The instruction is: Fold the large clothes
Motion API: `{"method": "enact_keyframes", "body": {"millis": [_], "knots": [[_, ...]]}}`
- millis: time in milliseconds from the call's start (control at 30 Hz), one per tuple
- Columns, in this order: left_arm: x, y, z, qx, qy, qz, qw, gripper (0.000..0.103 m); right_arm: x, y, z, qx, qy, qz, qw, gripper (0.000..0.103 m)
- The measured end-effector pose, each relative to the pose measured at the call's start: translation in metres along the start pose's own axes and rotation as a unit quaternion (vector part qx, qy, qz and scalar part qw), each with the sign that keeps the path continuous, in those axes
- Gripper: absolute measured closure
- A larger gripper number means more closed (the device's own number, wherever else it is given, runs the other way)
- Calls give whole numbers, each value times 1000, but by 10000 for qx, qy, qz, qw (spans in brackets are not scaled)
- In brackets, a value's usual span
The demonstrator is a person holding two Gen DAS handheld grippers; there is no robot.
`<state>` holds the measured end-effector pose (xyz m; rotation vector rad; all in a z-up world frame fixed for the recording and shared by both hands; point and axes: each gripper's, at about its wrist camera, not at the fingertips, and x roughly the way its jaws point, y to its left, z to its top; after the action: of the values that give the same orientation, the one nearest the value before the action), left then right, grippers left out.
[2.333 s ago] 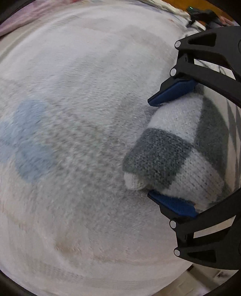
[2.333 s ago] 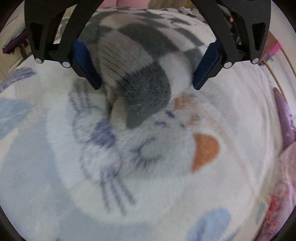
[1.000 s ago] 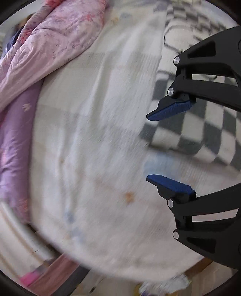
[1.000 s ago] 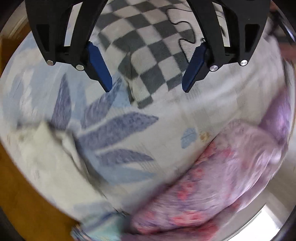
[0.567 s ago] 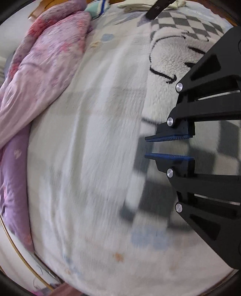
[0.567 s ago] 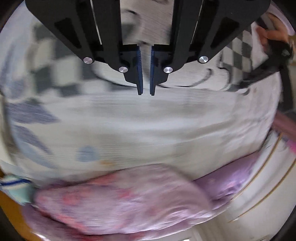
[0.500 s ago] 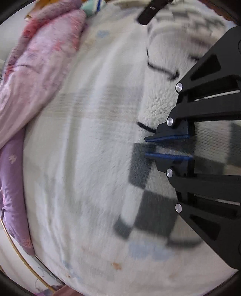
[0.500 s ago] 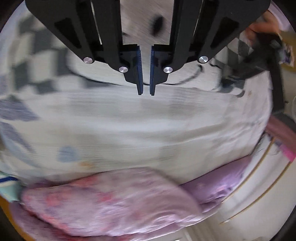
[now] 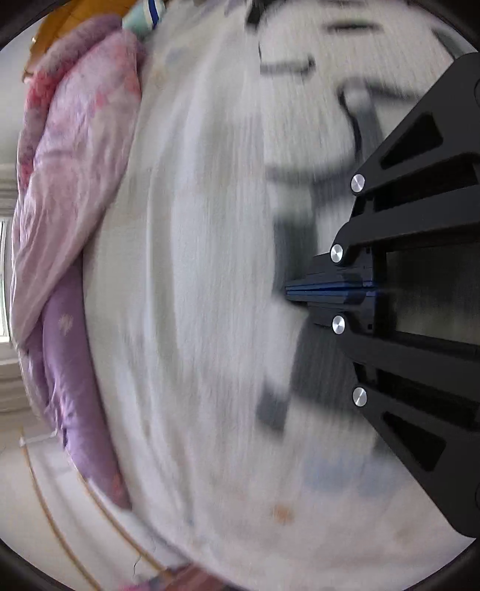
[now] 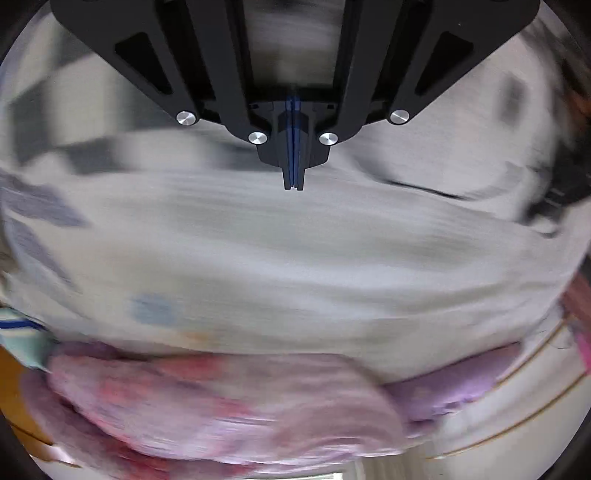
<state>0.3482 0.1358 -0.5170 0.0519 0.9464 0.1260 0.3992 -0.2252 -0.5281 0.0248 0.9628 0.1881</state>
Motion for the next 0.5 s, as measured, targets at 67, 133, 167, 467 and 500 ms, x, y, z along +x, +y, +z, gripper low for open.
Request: {"method": "enact_keyframes", "body": {"millis": [67, 133, 167, 467, 500], "knots": [[0, 18, 1, -158, 31, -145, 9998, 100, -12, -59, -4, 534, 60, 97, 9985, 103], [-4, 21, 4, 98, 52, -45, 9999, 100, -34, -86, -6, 417, -44, -430, 9982, 103], [-9, 21, 4, 251, 16, 74, 9997, 100, -46, -97, -9, 438, -109, -290, 9986, 103], [-44, 60, 0, -342, 91, 768, 9964, 100, -133, -152, -48, 2371, -96, -1369, 9617, 100], [-49, 73, -1, -583, 188, 1018, 9929, 100, -141, -148, -49, 2356, -188, -1382, 9618, 99]]}}
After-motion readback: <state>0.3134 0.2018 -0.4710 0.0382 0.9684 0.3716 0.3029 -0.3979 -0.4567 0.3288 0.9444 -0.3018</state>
